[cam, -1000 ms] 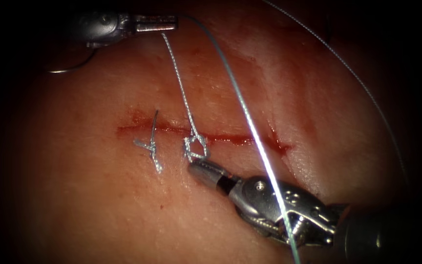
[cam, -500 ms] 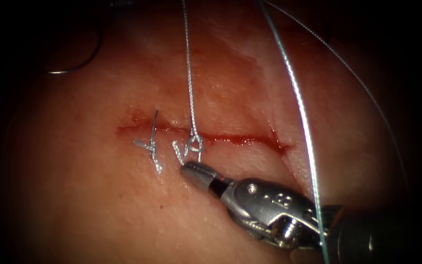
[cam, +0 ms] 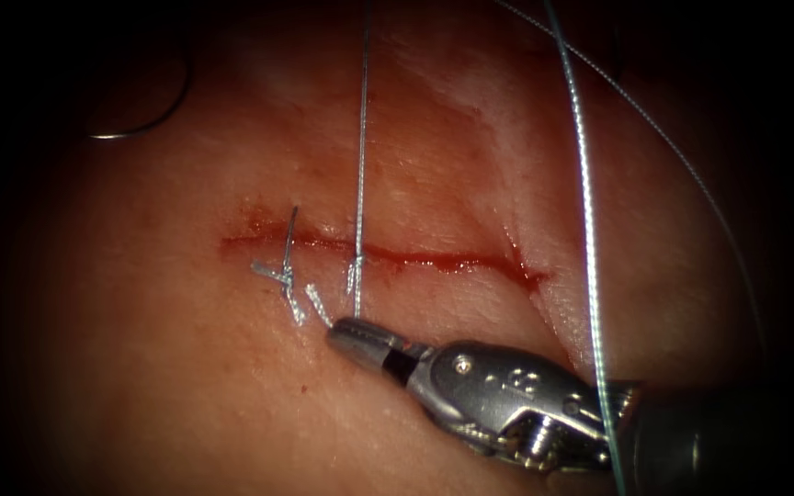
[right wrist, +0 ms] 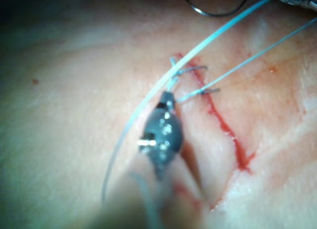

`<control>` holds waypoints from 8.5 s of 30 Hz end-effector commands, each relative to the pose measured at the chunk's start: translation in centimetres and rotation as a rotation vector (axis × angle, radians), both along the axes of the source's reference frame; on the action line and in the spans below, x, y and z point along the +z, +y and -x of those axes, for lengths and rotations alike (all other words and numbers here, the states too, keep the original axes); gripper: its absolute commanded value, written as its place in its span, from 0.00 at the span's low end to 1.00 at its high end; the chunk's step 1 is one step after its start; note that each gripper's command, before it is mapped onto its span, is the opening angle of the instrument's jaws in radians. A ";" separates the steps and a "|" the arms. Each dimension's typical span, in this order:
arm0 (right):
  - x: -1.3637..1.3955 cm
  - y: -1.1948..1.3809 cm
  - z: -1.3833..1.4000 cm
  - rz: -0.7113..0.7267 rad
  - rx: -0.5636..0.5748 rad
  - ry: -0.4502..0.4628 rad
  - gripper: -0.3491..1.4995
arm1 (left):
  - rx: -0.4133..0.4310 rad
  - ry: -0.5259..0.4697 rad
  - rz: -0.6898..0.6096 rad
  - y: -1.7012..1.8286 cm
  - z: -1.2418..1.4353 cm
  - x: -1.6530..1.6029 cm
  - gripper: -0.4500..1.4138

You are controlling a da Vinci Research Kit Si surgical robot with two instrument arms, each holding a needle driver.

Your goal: Wound Closure

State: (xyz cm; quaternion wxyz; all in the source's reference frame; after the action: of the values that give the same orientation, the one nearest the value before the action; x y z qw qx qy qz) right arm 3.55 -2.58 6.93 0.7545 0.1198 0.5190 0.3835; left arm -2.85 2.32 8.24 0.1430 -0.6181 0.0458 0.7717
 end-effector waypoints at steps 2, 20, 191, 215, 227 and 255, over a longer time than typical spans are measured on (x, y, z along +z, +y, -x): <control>0.02 -0.07 -0.09 -0.047 0.000 0.023 0.00 | -0.012 0.006 0.006 0.08 0.07 0.07 0.00; 0.17 -0.17 -0.02 -0.156 -0.006 0.071 0.00 | -0.026 0.102 0.052 0.02 0.15 0.66 0.00; 0.28 0.81 0.69 -0.015 0.089 0.030 0.87 | 0.251 -0.007 -0.578 -2.61 -0.08 -1.47 0.72; 0.24 0.77 0.61 -0.021 0.066 0.044 0.85 | 0.133 0.034 -0.526 -2.73 -0.65 -1.70 0.92; 0.20 0.68 0.43 -0.030 0.020 0.072 0.85 | 0.595 0.333 -0.436 -2.50 -1.10 -2.05 0.91; 0.20 0.63 0.39 -0.032 -0.003 0.084 0.84 | 0.711 0.399 -0.461 -0.99 -1.52 -3.21 0.90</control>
State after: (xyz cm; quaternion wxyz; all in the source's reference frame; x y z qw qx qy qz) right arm 3.09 -1.92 7.08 0.7311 0.1476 0.5432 0.3856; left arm -1.36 1.32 4.93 0.0077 -0.3970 -0.3176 0.8611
